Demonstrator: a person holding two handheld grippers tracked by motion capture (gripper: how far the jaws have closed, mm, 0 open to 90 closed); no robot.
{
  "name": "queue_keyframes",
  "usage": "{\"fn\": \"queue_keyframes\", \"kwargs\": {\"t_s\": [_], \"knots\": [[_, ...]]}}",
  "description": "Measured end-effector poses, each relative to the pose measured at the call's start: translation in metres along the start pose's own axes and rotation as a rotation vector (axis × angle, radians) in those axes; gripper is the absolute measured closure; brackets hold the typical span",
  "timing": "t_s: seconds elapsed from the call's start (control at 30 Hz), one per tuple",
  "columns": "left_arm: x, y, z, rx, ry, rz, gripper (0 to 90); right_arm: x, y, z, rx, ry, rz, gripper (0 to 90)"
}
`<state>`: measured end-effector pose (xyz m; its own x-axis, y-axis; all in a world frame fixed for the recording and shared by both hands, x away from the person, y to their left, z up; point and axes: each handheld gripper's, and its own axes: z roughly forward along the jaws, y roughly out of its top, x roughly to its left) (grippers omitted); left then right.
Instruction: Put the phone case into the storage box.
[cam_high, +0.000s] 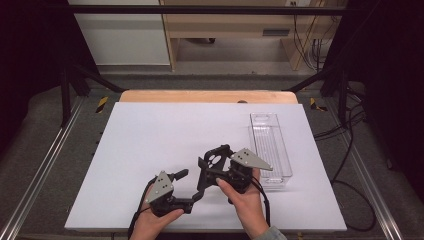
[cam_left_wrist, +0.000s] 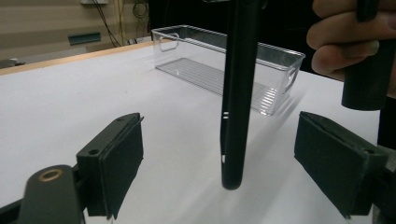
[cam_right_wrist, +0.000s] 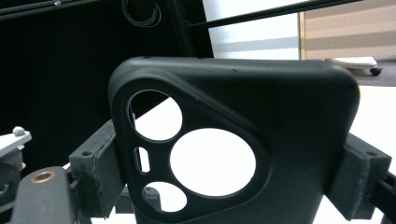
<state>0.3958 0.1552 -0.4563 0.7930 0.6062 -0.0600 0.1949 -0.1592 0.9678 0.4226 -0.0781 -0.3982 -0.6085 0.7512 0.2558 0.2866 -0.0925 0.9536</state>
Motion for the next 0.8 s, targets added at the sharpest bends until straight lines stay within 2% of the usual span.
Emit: {"fn": "queue_keyframes", "kwargs": {"t_s": [0.13, 0.37, 0.8], "knots": [[0.004, 0.0, -0.007, -0.001, 0.025, 0.016, 15.2, -0.002, 0.001, -0.001, -0.003, -0.006, 0.001, 14.6], [0.017, 0.003, -0.025, -0.021, 0.066, 0.02, 14.1, -0.004, 0.002, -0.002, -0.008, -0.014, 0.004, 14.6], [0.06, 0.004, -0.074, -0.053, 0.198, 0.012, 11.1, -0.006, 0.002, -0.003, -0.01, -0.023, 0.006, 14.6]]}}
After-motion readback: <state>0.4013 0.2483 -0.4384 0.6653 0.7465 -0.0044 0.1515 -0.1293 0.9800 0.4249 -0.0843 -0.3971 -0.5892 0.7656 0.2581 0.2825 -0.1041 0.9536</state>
